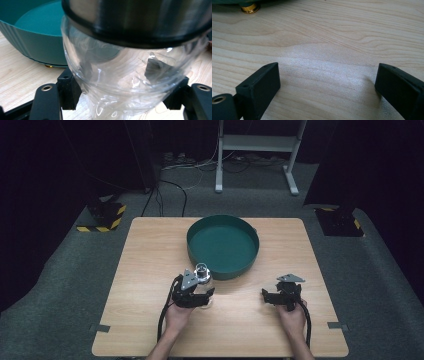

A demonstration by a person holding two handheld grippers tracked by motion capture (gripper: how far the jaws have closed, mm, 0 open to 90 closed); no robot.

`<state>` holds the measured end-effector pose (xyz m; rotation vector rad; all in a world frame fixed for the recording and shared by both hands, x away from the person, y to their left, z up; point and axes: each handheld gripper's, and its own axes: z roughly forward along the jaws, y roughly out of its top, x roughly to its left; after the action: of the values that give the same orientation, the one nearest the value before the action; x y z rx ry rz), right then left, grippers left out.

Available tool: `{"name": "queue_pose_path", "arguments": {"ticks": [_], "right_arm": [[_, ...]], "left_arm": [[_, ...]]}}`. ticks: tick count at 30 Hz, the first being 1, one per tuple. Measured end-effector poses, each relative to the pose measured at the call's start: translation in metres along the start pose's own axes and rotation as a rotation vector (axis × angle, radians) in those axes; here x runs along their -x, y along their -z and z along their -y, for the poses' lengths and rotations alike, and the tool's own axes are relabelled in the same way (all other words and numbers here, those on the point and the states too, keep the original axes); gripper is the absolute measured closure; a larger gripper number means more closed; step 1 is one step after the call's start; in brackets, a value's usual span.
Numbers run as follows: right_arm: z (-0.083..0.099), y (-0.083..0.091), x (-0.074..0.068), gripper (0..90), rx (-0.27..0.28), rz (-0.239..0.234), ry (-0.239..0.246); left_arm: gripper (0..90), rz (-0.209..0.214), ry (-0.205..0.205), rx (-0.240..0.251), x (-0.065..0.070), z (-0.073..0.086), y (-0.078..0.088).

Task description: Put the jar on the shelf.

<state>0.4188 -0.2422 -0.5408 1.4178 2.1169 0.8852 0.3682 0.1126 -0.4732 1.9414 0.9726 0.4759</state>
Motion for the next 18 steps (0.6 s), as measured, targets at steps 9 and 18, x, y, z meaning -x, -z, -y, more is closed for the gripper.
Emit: {"name": "queue_pose_path", "arguments": {"ticks": [9, 18], "right_arm": [[0.0, 0.0, 0.0, 5.4, 0.0, 0.0, -0.001], [0.0, 0.0, 0.0, 5.4, 0.0, 0.0, 0.0]], "left_arm": [[31.1, 0.013, 0.008, -0.003, -0.012, -0.011, 0.012], [31.2, 0.017, 0.008, 0.0, -0.024, -0.023, 0.018]]}}
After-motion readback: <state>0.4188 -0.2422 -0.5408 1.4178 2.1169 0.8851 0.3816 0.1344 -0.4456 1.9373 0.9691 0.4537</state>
